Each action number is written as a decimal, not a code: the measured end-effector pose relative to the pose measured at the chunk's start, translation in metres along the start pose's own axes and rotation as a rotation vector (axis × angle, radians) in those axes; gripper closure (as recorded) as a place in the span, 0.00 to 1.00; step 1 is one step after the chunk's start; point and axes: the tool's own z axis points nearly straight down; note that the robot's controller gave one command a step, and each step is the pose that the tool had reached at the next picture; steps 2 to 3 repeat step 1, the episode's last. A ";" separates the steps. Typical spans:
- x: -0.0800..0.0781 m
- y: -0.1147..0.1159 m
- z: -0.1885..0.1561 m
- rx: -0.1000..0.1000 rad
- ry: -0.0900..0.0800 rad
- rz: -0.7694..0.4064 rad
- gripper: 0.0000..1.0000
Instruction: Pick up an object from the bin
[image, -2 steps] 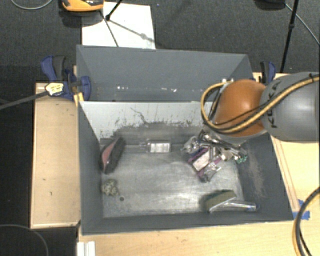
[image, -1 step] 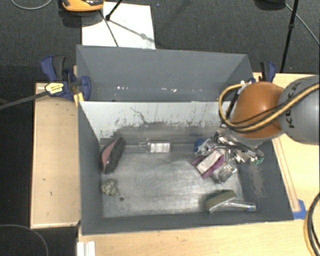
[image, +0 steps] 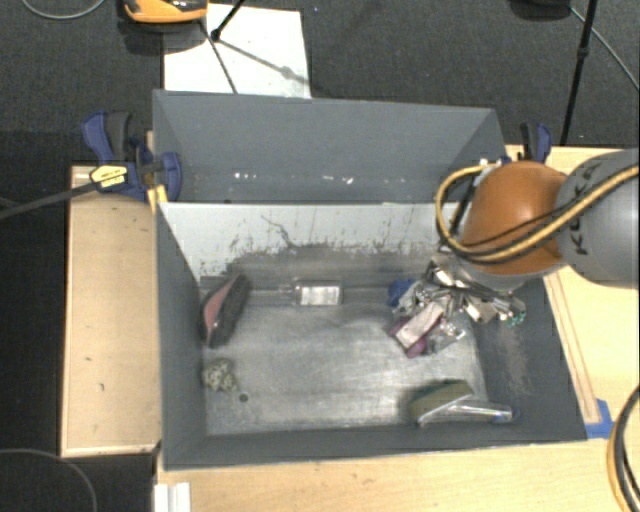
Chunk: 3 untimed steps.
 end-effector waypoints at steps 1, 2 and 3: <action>0.018 -0.058 -0.131 0.005 0.003 -0.076 1.00; 0.018 -0.058 -0.131 0.005 0.003 -0.076 1.00; 0.018 -0.058 -0.131 0.005 0.003 -0.076 1.00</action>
Offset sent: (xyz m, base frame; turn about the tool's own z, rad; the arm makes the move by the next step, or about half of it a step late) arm 0.0109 -0.0566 0.1261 -0.0810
